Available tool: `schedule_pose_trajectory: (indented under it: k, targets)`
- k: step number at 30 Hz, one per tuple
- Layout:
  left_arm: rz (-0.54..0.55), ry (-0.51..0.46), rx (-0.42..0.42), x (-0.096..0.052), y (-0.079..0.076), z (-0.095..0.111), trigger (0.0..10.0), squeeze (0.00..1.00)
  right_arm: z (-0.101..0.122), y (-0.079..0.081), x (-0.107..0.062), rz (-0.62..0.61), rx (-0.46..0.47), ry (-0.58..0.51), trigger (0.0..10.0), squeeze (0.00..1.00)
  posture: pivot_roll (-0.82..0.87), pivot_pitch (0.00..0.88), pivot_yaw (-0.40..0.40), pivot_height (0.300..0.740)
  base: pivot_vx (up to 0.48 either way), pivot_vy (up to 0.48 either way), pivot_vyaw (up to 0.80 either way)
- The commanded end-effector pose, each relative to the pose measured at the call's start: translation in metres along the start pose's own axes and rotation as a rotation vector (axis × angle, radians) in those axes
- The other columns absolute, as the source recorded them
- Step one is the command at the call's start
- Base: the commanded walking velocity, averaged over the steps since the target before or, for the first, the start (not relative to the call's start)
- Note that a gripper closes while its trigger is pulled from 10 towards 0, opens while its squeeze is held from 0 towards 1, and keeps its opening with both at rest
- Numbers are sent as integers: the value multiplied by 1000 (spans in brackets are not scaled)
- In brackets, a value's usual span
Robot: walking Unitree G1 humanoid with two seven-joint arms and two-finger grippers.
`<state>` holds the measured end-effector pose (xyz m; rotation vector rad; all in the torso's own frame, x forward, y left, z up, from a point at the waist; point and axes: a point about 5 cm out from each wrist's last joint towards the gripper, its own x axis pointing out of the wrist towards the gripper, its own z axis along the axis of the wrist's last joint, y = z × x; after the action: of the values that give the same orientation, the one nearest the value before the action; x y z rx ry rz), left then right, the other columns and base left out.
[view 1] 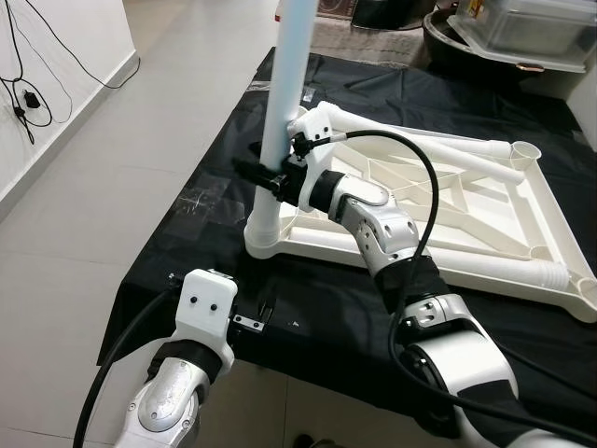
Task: Building children table
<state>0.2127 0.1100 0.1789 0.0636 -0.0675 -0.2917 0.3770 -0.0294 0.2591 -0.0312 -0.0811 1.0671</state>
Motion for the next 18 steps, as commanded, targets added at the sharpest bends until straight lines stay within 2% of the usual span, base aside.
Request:
schedule_pose_trajectory:
  k: [1, 3, 5, 10, 16, 18]
  targets:
    - [-5, 11, 11, -3, -1, -1, 10000, 0, -65, 20, 2, 109, 127, 271, 10000, 0, 166, 211, -131, 740, 0, 0, 0]
    - [-11, 13, 18, -4, -3, -2, 10000, 0, -68, 18, 1, 118, 102, 308, 10000, 0, 166, 211, -131, 740, 0, 0, 0]
    - [-16, 15, 23, -4, -5, -3, 10000, 0, -71, 12, 0, 74, 76, 344, 10000, 0, 165, 220, -132, 740, 0, 0, 0]
    - [-14, 14, 23, -4, -4, -3, 10000, 0, -69, 9, -4, 58, 76, 338, 10000, 0, 167, 220, -132, 740, 0, 0, 0]
    - [-8, 13, 27, -3, -2, -3, 10000, 0, -69, 4, -3, -46, 117, 316, 10000, 0, 160, 223, -130, 740, 0, 0, 0]
    - [-8, 13, 27, -3, -2, -3, 10000, 0, -69, 4, -3, -46, 117, 316, 10000, 0, 160, 223, -130, 740, 0, 0, 0]
